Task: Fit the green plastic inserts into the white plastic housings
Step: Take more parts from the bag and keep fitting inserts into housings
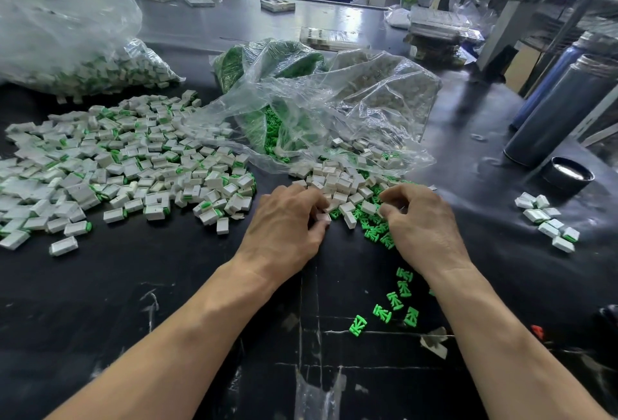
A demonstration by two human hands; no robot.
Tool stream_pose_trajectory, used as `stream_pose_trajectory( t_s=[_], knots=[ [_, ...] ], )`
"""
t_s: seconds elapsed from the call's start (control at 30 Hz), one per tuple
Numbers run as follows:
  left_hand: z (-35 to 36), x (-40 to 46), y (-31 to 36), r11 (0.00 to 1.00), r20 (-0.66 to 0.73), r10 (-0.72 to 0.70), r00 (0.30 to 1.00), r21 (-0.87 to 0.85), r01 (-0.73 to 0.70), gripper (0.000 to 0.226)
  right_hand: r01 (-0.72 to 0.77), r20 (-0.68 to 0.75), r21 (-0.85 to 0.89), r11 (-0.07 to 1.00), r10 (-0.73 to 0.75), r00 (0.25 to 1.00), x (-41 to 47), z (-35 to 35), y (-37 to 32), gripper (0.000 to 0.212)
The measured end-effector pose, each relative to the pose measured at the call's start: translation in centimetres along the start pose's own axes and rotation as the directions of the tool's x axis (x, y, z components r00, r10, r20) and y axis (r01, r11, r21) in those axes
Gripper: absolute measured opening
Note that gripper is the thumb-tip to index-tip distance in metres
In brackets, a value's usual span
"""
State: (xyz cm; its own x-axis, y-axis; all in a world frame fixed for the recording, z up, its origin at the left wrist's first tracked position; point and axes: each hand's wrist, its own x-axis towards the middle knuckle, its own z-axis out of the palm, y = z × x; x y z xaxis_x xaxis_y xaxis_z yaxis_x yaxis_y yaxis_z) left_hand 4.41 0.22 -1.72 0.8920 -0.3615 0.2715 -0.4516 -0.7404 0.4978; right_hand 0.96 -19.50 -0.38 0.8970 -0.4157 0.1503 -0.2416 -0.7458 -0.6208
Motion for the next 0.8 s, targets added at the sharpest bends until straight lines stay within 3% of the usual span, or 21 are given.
stream_pose_trajectory(
  t_s=[0.2, 0.33, 0.4, 0.57, 0.8],
  knots=[
    [-0.3, -0.1, 0.0, 1.000, 0.014, -0.017, 1.000, 0.005, 0.017, 0.017, -0.023, -0.011, 0.130, 0.991, 0.025, 1.000, 0.1, -0.4, 0.2, 0.015],
    [-0.5, -0.2, 0.2, 0.999, 0.016, -0.031, 0.999, -0.025, 0.032, 0.017, 0.002, -0.032, 0.064, 0.998, 0.000, 0.999, 0.1, -0.7, 0.1, 0.015],
    [-0.7, -0.2, 0.2, 0.998, 0.020, -0.045, 0.999, -0.044, 0.046, 0.021, -0.004, 0.029, 0.040, 0.999, 0.003, 1.000, 0.1, -1.1, 0.2, 0.004],
    [-1.0, -0.4, 0.2, 0.981, 0.044, -0.083, 0.996, -0.175, 0.089, 0.015, 0.002, 0.276, -0.065, 0.998, 0.016, 0.961, -0.5, -1.8, 0.0, 0.018],
    [-0.9, -0.6, 0.6, 0.937, 0.027, -0.123, 0.992, -0.325, 0.125, 0.019, 0.083, 0.292, -0.165, 0.983, -0.031, 0.956, -0.7, -1.8, -0.7, 0.016]
  ],
)
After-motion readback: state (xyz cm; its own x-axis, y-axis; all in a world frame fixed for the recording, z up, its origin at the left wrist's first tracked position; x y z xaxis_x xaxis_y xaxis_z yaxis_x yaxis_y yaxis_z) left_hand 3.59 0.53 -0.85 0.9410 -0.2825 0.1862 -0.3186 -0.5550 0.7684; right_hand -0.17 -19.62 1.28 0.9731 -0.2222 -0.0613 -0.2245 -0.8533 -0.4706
